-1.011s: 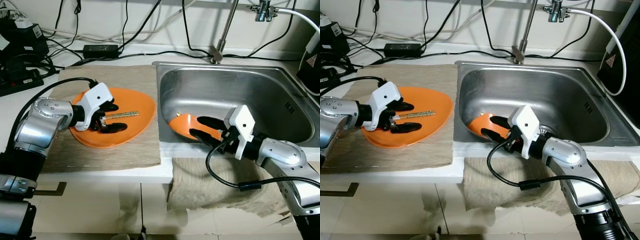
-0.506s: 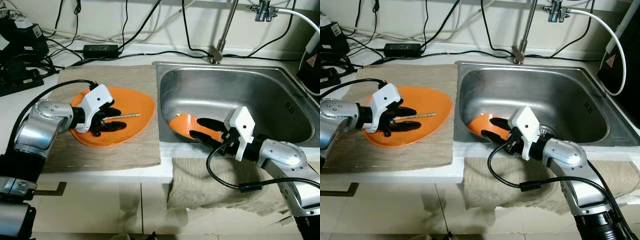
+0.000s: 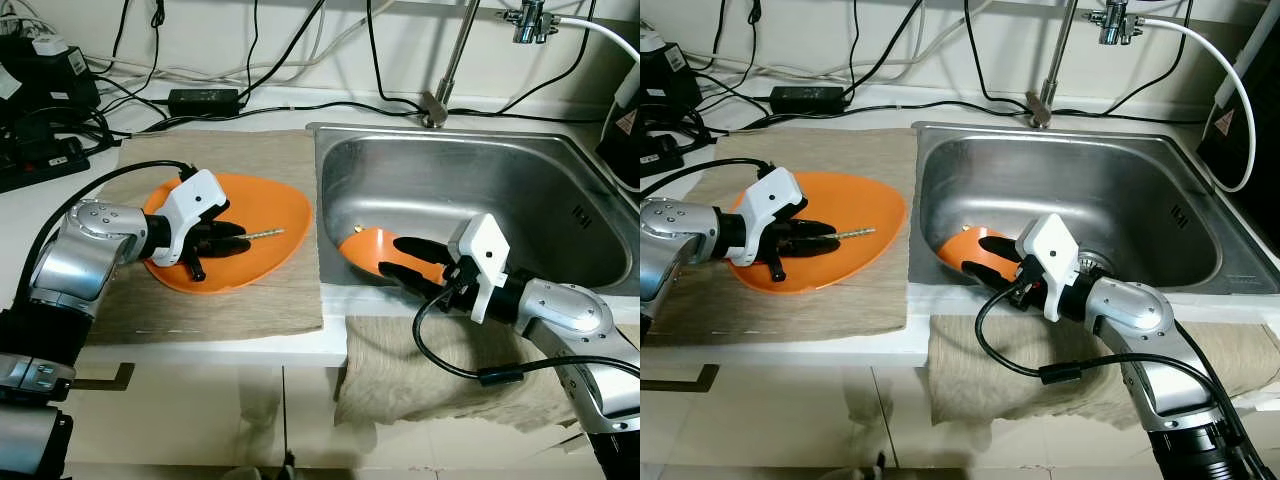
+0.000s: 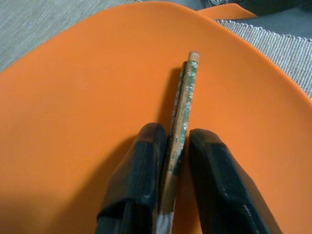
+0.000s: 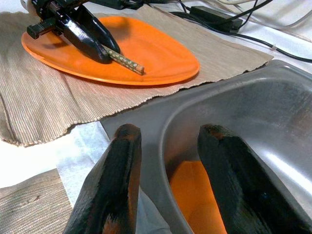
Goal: Kitchen organization
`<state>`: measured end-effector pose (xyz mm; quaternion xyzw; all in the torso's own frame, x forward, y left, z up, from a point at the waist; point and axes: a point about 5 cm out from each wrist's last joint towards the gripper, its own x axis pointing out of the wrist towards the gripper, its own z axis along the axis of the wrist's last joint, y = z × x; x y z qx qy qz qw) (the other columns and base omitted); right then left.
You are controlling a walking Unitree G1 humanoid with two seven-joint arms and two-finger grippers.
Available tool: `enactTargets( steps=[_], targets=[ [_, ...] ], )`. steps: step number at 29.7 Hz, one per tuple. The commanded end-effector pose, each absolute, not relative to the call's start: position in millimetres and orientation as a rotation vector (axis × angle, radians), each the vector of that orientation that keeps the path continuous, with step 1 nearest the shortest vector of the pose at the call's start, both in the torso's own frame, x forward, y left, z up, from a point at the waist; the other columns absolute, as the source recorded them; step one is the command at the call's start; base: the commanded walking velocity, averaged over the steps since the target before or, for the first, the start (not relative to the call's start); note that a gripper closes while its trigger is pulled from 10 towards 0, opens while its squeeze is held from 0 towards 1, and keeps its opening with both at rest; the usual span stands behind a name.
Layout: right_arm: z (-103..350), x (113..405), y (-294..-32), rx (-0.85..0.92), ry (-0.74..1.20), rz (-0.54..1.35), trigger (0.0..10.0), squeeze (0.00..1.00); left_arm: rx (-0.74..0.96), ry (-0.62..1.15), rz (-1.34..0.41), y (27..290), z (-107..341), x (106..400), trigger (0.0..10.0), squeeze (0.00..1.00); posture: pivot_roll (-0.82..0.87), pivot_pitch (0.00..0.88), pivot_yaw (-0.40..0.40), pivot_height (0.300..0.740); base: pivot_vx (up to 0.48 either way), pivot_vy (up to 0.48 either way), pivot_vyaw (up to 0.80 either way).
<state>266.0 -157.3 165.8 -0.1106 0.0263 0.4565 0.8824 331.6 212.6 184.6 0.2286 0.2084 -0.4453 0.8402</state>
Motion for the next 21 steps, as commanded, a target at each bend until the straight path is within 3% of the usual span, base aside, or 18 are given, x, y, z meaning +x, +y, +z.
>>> enactTargets(
  steps=[1, 8, 12, 13, 14, 15, 18, 21],
  targets=[
    [167.3, 265.0, -156.3, -0.234, 0.048, 0.965, 10.0, 0.0, 0.468, 0.471, -0.956, 211.9, 178.4, 329.1, 0.0, 0.0, -0.05, 0.0, -0.014, 0.74, 0.0, 0.0, 0.0],
    [171.7, 267.4, -156.0, -0.198, 0.024, 0.942, 10.0, 0.0, 0.453, 0.434, -0.948, 210.4, 184.8, 329.9, 0.0, 0.0, -0.05, 0.0, -0.011, 0.74, 0.0, 0.0, 0.0],
    [188.5, 277.9, -150.4, 0.051, -0.061, 0.851, 10.0, 0.0, 0.289, 0.224, -0.946, 189.4, 224.7, 332.1, 0.0, 0.0, -0.05, 0.0, -0.009, 0.74, 0.0, 0.0, 0.0],
    [193.1, 278.5, -143.9, 0.156, -0.082, 0.86, 10.0, 0.45, 0.2, 0.148, -0.951, 177.6, 240.0, 331.6, 0.0, 0.0, -0.04, 0.0, -0.011, 0.74, 0.0, 0.0, 0.0],
    [193.1, 278.5, -143.9, 0.156, -0.082, 0.86, 10.0, 0.45, 0.2, 0.148, -0.951, 177.6, 240.0, 331.6, 0.0, 0.0, -0.04, 0.0, -0.011, 0.74, 0.0, 0.0, 0.0],
    [196.3, 278.7, -138.9, 0.227, -0.095, 0.868, 10.0, 1.0, 0.135, 0.098, -0.962, 169.1, 250.9, 329.8, 0.0, 0.0, -0.04, 0.0, -0.012, 0.74, 0.0, 0.0, 0.0],
    [205.4, 279.8, -128.8, 0.401, -0.133, 0.9, 10.0, 1.0, -0.002, 0.008, -1.022, 149.5, 268.7, 320.5, 0.0, 0.0, -0.04, 0.0, -0.019, 0.74, 0.0, 0.0, 0.0],
    [210.8, 280.5, -126.8, 0.465, -0.153, 0.916, 10.0, 1.0, -0.053, -0.009, -1.063, 142.9, 272.1, 314.7, 0.0, 0.0, -0.04, 0.0, -0.023, 0.74, 0.0, 0.0, 0.0]
  ],
)
